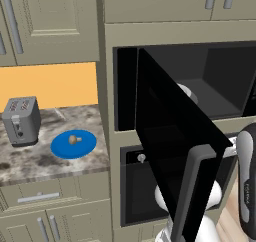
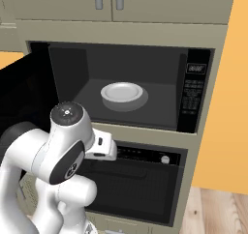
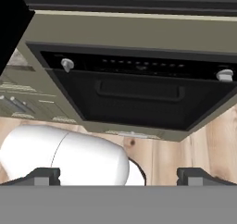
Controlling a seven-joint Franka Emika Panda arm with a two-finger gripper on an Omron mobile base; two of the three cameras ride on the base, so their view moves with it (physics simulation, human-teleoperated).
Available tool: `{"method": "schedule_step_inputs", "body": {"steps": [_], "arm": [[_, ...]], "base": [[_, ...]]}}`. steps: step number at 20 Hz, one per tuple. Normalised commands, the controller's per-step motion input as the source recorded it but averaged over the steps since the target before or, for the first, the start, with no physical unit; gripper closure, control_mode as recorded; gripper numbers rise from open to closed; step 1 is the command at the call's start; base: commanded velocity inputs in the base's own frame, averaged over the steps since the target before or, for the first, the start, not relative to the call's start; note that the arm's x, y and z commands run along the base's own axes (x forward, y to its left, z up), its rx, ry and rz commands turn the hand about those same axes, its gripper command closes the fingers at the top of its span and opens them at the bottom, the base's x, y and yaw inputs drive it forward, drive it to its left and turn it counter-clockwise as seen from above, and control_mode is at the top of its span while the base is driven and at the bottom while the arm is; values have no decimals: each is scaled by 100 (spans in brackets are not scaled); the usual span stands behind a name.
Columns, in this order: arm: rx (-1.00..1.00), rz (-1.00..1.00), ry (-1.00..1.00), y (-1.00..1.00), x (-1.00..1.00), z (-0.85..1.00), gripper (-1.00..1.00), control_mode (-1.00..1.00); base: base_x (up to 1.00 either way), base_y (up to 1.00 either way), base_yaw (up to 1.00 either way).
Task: Pick the mushroom from the counter and place it in the microwave. Then turn on the microwave.
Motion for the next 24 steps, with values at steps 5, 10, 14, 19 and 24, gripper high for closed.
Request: {"method": "schedule_step_inputs", "body": {"steps": [5, 10, 14, 19, 24], "arm": [[0, 0, 0, -3, 5, -4, -100, 100], [0, 0, 0, 0, 0, 0, -100, 100], [0, 0, 0, 0, 0, 0, -100, 100], [0, 0, 0, 0, 0, 0, -100, 100], [0, 0, 0, 0, 0, 0, -100, 100]], "base": [[6, -5, 0], [2, -7, 0], [0, 0, 0], [-9, 0, 0], [-36, -2, 0]]}}
